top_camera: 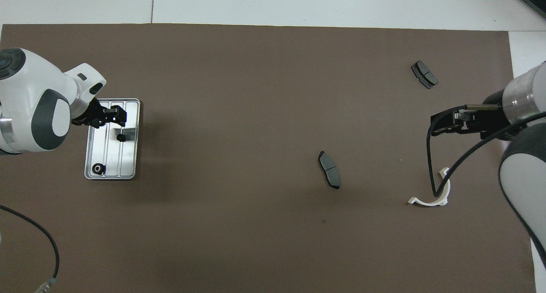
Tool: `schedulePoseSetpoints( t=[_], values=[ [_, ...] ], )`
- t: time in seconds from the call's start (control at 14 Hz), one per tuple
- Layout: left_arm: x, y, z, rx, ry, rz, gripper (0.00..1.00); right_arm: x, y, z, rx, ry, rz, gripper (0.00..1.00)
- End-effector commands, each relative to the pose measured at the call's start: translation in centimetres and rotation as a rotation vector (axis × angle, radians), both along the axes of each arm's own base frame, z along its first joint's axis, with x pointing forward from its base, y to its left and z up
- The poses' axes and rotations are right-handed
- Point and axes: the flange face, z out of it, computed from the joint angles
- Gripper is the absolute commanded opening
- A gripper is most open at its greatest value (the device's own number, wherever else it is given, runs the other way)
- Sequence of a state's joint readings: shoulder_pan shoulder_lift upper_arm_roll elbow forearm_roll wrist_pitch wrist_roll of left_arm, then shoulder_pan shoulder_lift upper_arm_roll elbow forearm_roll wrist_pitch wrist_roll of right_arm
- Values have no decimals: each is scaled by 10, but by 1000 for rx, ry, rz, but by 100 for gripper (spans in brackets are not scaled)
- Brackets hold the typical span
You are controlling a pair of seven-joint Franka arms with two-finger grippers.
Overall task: Place bearing gear from tray to pile
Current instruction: 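Lower the left gripper onto the silver tray and grasp a black gear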
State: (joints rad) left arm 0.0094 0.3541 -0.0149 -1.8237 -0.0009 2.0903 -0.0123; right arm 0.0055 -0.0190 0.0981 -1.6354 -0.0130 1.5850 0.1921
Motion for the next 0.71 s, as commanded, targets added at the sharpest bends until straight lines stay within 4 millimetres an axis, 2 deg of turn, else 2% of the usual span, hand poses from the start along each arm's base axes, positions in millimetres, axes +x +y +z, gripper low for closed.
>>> schedulePoseSetpoints(
  t=[0.0, 0.43, 0.64],
  values=[
    [-8, -1, -8, -11, -2, -3, 70, 1, -3, 1, 8, -4, 15, 100],
    [-27, -4, -28, -11, 41, 1, 59, 1, -3, 1, 8, -4, 15, 100],
    [-28, -4, -29, -10, 39, 17, 56, 1, -3, 1, 8, -4, 15, 100]
  ],
)
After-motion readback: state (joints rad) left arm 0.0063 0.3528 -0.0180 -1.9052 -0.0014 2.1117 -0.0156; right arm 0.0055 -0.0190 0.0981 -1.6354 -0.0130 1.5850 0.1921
